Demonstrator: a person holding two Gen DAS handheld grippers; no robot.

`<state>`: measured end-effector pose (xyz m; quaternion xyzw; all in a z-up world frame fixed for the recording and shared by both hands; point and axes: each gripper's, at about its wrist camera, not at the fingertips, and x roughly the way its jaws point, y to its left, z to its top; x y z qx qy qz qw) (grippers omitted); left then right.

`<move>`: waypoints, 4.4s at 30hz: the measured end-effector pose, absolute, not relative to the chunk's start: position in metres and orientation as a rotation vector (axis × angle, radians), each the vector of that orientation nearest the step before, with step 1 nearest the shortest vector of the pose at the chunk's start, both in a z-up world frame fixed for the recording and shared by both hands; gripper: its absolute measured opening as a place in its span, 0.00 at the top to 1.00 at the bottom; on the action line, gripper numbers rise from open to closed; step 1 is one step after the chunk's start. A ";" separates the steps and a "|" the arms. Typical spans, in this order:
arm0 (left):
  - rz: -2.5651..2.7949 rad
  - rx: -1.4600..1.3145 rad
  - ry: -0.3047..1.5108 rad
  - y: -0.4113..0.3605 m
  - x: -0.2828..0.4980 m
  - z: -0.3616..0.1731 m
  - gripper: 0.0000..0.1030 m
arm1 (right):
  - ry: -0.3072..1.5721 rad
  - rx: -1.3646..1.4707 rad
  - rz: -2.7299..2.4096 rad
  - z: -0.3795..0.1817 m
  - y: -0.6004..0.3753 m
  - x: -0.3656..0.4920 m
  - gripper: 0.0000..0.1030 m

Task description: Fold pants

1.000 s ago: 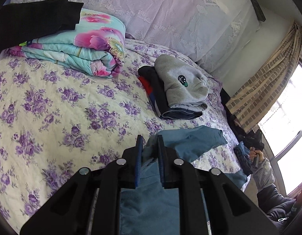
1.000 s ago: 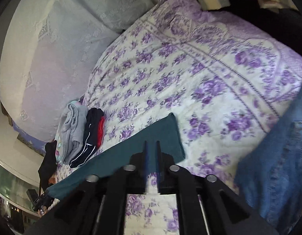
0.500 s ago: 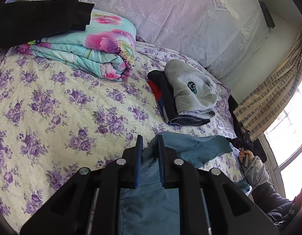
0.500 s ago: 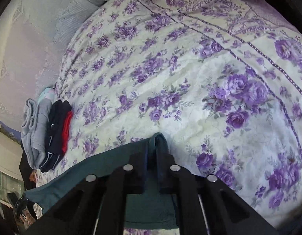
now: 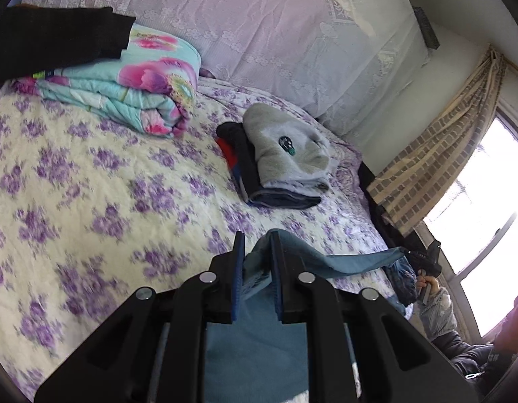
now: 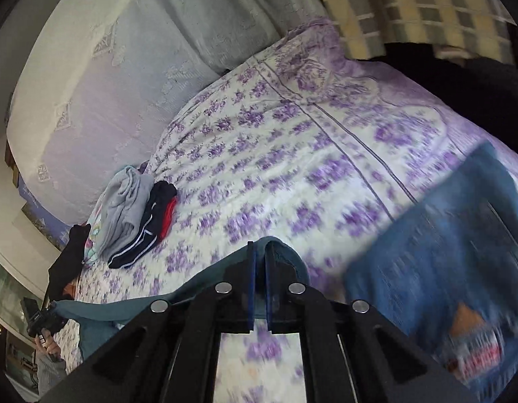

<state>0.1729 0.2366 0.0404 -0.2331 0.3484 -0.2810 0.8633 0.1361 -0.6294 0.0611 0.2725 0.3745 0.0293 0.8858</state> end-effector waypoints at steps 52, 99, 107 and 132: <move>-0.487 -0.666 0.826 0.280 0.083 -0.043 0.84 | 0.863 1.003 0.023 0.005 -0.549 -0.040 0.61; -0.302 -0.628 0.854 0.225 0.034 -0.034 0.21 | 0.749 1.012 -0.169 -0.007 -0.545 -0.083 0.29; -0.265 -0.639 0.910 0.233 0.076 -0.030 0.95 | 0.716 0.976 -0.184 0.003 -0.550 -0.090 0.26; -0.193 -0.086 0.609 0.126 0.041 0.020 0.04 | 0.748 0.825 -0.047 -0.011 -0.513 -0.031 0.26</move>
